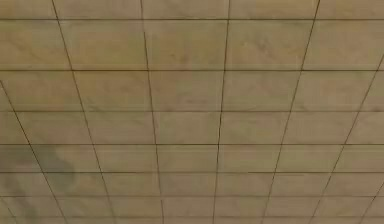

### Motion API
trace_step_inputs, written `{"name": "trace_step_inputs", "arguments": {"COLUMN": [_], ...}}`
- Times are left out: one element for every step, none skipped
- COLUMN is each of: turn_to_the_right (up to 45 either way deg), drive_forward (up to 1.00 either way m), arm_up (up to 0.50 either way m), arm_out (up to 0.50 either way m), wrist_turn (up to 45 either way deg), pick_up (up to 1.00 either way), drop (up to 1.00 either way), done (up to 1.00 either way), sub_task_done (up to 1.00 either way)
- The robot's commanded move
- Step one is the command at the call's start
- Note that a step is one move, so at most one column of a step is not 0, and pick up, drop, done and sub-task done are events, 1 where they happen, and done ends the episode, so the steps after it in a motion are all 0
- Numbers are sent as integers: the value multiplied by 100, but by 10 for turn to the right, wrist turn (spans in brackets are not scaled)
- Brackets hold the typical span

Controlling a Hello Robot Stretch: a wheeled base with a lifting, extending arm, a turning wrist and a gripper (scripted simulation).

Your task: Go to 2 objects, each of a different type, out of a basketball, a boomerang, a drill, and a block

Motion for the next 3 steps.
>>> {"name": "trace_step_inputs", "arguments": {"turn_to_the_right": [450,390,0], "drive_forward": [0,0,100], "arm_up": [0,0,0], "arm_out": [0,0,0], "wrist_turn": [0,0,0], "pick_up": [0,0,0], "drop": [0,0,0], "done": [0,0,0], "sub_task_done": [0,0,0]}}
